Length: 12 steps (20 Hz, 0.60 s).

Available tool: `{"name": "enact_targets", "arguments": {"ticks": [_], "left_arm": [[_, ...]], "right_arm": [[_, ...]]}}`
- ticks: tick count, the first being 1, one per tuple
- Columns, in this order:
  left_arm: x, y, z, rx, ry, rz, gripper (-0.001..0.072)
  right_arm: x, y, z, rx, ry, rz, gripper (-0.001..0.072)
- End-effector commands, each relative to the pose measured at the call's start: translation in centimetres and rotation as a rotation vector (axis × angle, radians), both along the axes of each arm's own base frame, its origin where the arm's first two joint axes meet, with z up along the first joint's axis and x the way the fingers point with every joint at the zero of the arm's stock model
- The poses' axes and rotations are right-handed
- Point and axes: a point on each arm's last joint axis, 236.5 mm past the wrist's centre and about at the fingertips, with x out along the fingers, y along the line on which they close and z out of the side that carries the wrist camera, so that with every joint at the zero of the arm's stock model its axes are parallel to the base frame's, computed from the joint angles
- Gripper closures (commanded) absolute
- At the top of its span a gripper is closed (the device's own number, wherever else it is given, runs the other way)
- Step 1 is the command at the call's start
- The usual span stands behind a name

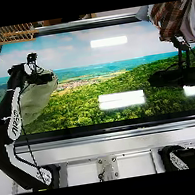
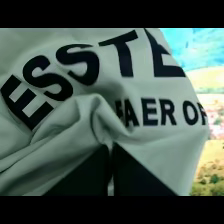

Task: Fold the clothes and pants, and hang the long-sleeved shirts on hangers.

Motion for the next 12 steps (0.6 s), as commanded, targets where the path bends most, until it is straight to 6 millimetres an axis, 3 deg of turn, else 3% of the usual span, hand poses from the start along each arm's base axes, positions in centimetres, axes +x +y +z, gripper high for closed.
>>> {"name": "enact_targets", "arguments": {"ticks": [1, 4, 5, 7, 9, 12], "left_arm": [[0.3, -3.1, 3.2, -0.014, -0.016, -0.045, 0.0701], [-0.3, -12.3, 11.7, -0.084, -0.172, -0.257, 0.0701], [-1.5, -15.9, 14.5, -0.093, -0.229, -0.367, 0.0701], [-5.1, -22.1, 18.2, -0.079, -0.292, -0.576, 0.0702], [-9.6, -26.5, 19.5, -0.093, -0.289, -0.711, 0.0701], [-16.5, -30.1, 17.7, -0.107, -0.23, -0.839, 0.0702]], "right_arm": [[0.0, 0.0, 0.0, 0.0, 0.001, 0.001, 0.0693], [0.0, 0.4, 0.1, 0.017, 0.001, 0.004, 0.0693], [-0.1, 0.7, 0.3, 0.036, 0.001, 0.006, 0.0693], [-0.3, 1.7, 0.7, 0.074, 0.003, 0.03, 0.0693], [0.1, 0.6, 1.3, -0.014, -0.061, 0.077, 0.0697], [0.7, -2.4, 3.5, -0.093, -0.128, 0.015, 0.0698]]}}
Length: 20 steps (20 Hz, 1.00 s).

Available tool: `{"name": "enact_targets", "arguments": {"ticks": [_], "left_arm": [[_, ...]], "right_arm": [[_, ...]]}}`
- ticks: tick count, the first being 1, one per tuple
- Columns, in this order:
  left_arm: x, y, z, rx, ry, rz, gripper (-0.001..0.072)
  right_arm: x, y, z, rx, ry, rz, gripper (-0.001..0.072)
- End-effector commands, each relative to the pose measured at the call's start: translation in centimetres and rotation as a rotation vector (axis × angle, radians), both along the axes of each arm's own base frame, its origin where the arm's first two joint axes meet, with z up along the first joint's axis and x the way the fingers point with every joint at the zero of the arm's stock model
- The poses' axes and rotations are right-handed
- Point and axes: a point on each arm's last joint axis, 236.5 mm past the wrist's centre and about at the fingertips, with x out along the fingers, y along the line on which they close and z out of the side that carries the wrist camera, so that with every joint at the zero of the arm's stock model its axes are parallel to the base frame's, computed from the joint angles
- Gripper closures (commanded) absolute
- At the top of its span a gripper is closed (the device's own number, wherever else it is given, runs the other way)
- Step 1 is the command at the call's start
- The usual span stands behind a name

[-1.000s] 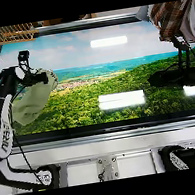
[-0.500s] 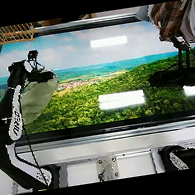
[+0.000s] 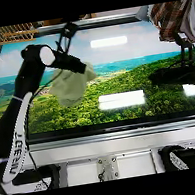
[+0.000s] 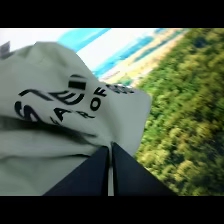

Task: Fold the clothes and pants, and hang the long-sleeved shirts on hangers.

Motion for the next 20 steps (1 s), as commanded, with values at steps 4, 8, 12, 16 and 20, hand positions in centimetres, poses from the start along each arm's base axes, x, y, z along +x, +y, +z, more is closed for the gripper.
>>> {"name": "enact_targets", "arguments": {"ticks": [4, 8, 12, 16, 20], "left_arm": [[-12.6, -5.3, -5.2, 0.06, 0.123, -0.23, 0.0591], [-10.2, -1.3, -6.1, 0.039, 0.182, -0.014, 0.0024], [-3.4, 8.9, -8.6, -0.046, 0.29, 0.416, 0.0023], [-2.2, 16.0, -15.0, -0.116, 0.55, 0.662, 0.0024], [-2.0, 15.3, -19.1, -0.28, 0.752, 0.74, 0.0024]], "right_arm": [[0.3, -3.0, 3.2, -0.072, -0.114, -0.059, 0.0697], [0.2, -3.0, 3.2, -0.062, -0.11, -0.069, 0.0697], [0.2, -2.9, 3.3, -0.034, -0.1, -0.09, 0.0697], [0.2, -2.8, 3.3, -0.03, -0.1, -0.089, 0.0697], [0.3, -2.8, 3.2, -0.03, -0.096, -0.089, 0.0697]]}}
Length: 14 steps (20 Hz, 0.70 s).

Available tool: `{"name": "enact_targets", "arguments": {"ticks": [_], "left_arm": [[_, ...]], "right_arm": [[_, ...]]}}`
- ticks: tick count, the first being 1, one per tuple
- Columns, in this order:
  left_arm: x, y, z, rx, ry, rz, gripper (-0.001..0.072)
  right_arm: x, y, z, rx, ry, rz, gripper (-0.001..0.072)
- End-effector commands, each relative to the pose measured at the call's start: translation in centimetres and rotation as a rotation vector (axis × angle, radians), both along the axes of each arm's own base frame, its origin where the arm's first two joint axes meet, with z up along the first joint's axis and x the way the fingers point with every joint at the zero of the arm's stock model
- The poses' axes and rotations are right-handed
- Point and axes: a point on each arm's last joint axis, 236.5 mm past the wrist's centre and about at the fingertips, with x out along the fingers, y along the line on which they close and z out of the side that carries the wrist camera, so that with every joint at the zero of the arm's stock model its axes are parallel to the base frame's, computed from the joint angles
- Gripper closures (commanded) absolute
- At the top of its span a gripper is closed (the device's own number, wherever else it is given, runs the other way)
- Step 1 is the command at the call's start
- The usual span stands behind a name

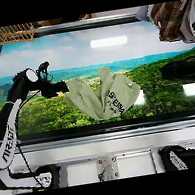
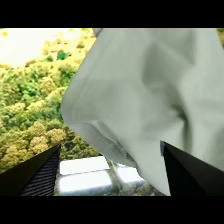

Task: Fold the clothes and pants, and hang the long-sleeved shirts on hangers.

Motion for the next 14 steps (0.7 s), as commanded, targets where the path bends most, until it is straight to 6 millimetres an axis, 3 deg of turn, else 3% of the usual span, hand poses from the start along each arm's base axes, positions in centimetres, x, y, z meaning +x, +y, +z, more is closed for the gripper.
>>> {"name": "enact_targets", "arguments": {"ticks": [1, 6, 7, 8, 9, 12, 13, 14], "left_arm": [[-0.1, -0.7, -3.2, -0.158, 0.134, 0.108, 0.0024], [-1.0, -3.2, -5.9, -0.147, 0.186, 0.057, 0.0027], [-0.8, -3.5, -5.9, -0.145, 0.173, 0.054, 0.0173], [-0.4, -3.4, -5.7, -0.145, 0.153, 0.06, 0.0486], [0.2, -3.3, -5.2, -0.145, 0.123, 0.063, 0.0694], [1.8, -1.5, -2.0, -0.149, 0.022, 0.089, 0.0701], [2.1, -0.7, -0.6, -0.149, -0.014, 0.094, 0.0701], [2.2, -0.1, 0.5, -0.15, -0.036, 0.095, 0.0701]], "right_arm": [[0.1, 0.0, -0.1, 0.002, 0.004, -0.001, 0.0698], [0.6, -0.1, -1.0, 0.005, 0.031, -0.001, 0.0697], [0.9, -0.1, -1.5, 0.019, 0.049, -0.015, 0.0697], [1.4, -0.2, -2.0, 0.042, 0.068, -0.041, 0.0697], [2.3, -0.4, -2.7, 0.06, 0.083, -0.066, 0.0697], [5.8, -1.2, -6.6, 0.079, 0.144, -0.111, 0.0696], [7.3, -1.5, -8.6, 0.082, 0.178, -0.122, 0.0654], [8.7, -1.7, -10.5, 0.084, 0.214, -0.131, 0.0428]]}}
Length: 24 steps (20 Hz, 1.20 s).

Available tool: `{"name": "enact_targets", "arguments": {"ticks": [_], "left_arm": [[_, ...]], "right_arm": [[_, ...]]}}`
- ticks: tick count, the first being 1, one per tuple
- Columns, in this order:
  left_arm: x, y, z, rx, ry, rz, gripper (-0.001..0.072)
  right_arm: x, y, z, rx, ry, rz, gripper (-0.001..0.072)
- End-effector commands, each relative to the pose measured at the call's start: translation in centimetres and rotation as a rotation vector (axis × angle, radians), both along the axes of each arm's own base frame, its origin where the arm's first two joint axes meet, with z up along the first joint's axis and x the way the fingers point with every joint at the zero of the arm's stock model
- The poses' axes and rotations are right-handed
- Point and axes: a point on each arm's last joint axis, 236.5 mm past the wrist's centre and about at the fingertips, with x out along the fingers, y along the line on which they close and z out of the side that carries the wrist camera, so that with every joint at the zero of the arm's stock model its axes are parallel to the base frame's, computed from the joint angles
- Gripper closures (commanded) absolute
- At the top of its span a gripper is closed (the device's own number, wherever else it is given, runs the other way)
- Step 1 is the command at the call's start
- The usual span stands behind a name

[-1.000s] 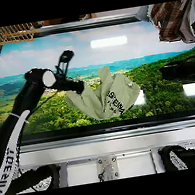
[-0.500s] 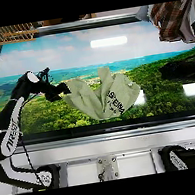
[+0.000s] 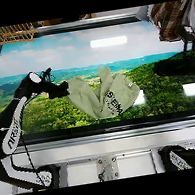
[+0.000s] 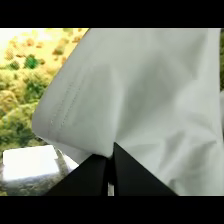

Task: Fold the clothes and pants, and hang the long-sleeved shirts on hangers.

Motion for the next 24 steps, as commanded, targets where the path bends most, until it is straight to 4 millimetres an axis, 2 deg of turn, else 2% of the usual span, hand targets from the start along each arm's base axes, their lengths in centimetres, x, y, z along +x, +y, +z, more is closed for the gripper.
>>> {"name": "enact_targets", "arguments": {"ticks": [1, 2, 5, 7, 10, 14, 18, 21, 22, 24], "left_arm": [[0.9, 1.8, 3.5, 0.003, -0.095, 0.017, 0.0701], [0.9, 2.2, 4.2, 0.002, -0.105, 0.022, 0.0701], [0.9, 2.2, 5.2, 0.001, -0.125, 0.023, 0.0701], [0.9, 2.2, 5.1, 0.001, -0.125, 0.024, 0.0701], [1.0, 2.3, 5.2, 0.001, -0.127, 0.025, 0.0701], [1.0, 2.3, 5.2, 0.001, -0.128, 0.026, 0.0701], [1.0, 2.3, 5.1, 0.001, -0.127, 0.025, 0.0701], [0.9, 2.3, 5.1, 0.001, -0.125, 0.024, 0.0701], [0.9, 2.3, 5.1, 0.001, -0.126, 0.025, 0.0701], [1.0, 2.3, 5.1, 0.002, -0.126, 0.025, 0.0701]], "right_arm": [[5.0, -1.0, -6.2, 0.016, 0.097, -0.044, 0.0176], [6.5, -1.2, -8.1, 0.018, 0.13, -0.048, 0.0096], [10.7, -0.7, -14.0, 0.073, 0.243, -0.045, 0.01], [12.6, 0.6, -16.7, 0.152, 0.291, -0.036, 0.01], [14.0, 4.3, -18.1, 0.289, 0.311, 0.055, 0.0102], [13.4, 7.6, -20.1, 0.303, 0.355, 0.121, 0.0102], [12.5, 10.3, -21.1, 0.295, 0.384, 0.17, 0.0102], [12.2, 11.4, -21.2, 0.284, 0.382, 0.204, 0.0105], [12.1, 11.7, -21.2, 0.274, 0.372, 0.226, 0.0193], [12.3, 11.7, -21.1, 0.267, 0.358, 0.235, 0.0653]]}}
